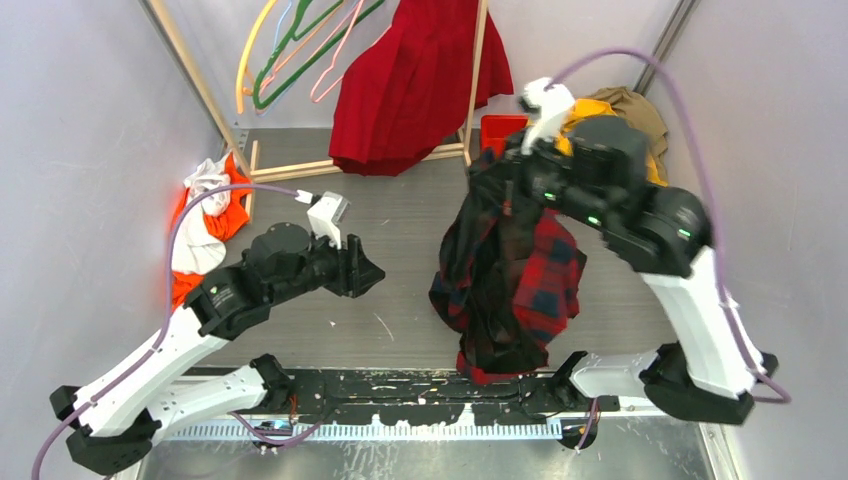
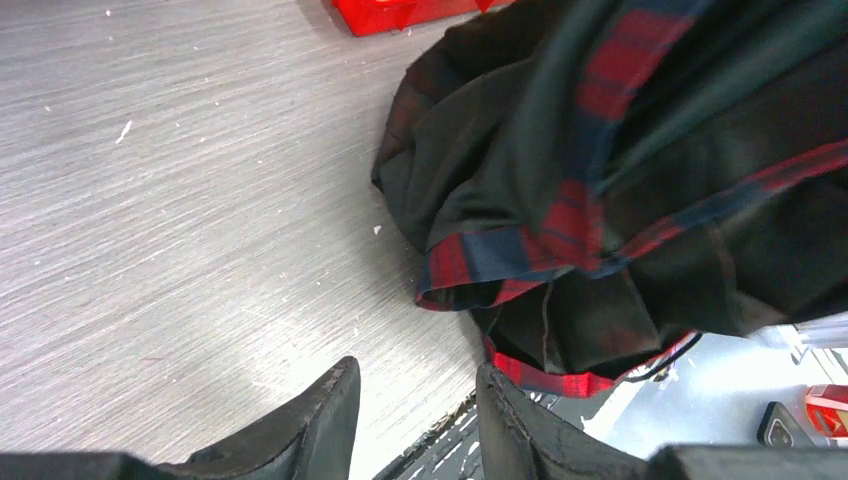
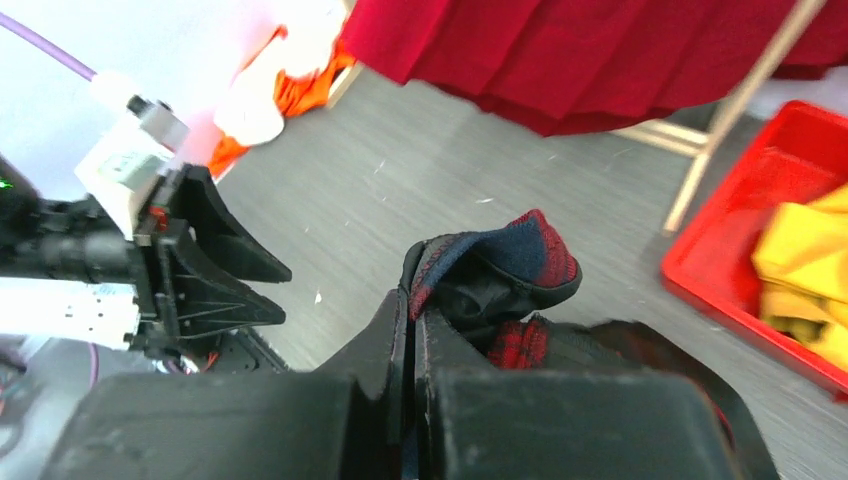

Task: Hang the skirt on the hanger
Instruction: Flatten out the skirt at the center of the board.

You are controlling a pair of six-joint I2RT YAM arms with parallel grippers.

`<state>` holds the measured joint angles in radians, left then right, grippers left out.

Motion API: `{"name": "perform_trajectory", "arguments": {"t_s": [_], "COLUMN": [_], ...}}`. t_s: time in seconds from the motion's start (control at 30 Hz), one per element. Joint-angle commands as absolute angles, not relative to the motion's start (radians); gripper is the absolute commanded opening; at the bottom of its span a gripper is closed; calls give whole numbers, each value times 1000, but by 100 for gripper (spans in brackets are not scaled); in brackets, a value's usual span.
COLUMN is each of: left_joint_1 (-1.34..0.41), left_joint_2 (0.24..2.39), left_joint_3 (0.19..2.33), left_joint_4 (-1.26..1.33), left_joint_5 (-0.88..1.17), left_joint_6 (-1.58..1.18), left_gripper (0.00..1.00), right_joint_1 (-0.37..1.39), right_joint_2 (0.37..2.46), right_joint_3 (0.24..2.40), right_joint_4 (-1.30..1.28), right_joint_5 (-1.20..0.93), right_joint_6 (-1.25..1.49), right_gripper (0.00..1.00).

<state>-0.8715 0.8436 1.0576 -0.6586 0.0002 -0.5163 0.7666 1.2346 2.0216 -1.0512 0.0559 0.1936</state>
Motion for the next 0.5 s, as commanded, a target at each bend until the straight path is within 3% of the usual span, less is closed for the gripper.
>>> {"name": "perform_trajectory", "arguments": {"t_s": [0.0, 0.2, 0.27, 0.33, 0.47], "left_joint_1": [-875, -875, -875, -875, -874], "left_joint_2": [769, 704, 684, 660, 628], "left_joint_3": [1050, 1024, 1016, 1005, 976], "left_joint_4": [-680, -735, -755, -769, -776], "left_joint_5": [-39, -60, -70, -78, -77], "left_joint_6": [-524, -553, -564, -578, -598], "left_gripper": [46, 45, 45, 44, 44], "right_joint_1": [795, 904, 930, 947, 948], "right_joint_2": [1396, 1691, 1799, 1855, 1678], "right_joint_3": [1906, 2033, 2131, 2167, 1862], "right_joint_4": [-810, -712, -752, -800, -676], "right_joint_5": [-150, -220, -263, -272, -177], "right_joint_6": [205, 227, 221, 210, 237], "right_gripper": [1, 3, 26, 40, 78]}}
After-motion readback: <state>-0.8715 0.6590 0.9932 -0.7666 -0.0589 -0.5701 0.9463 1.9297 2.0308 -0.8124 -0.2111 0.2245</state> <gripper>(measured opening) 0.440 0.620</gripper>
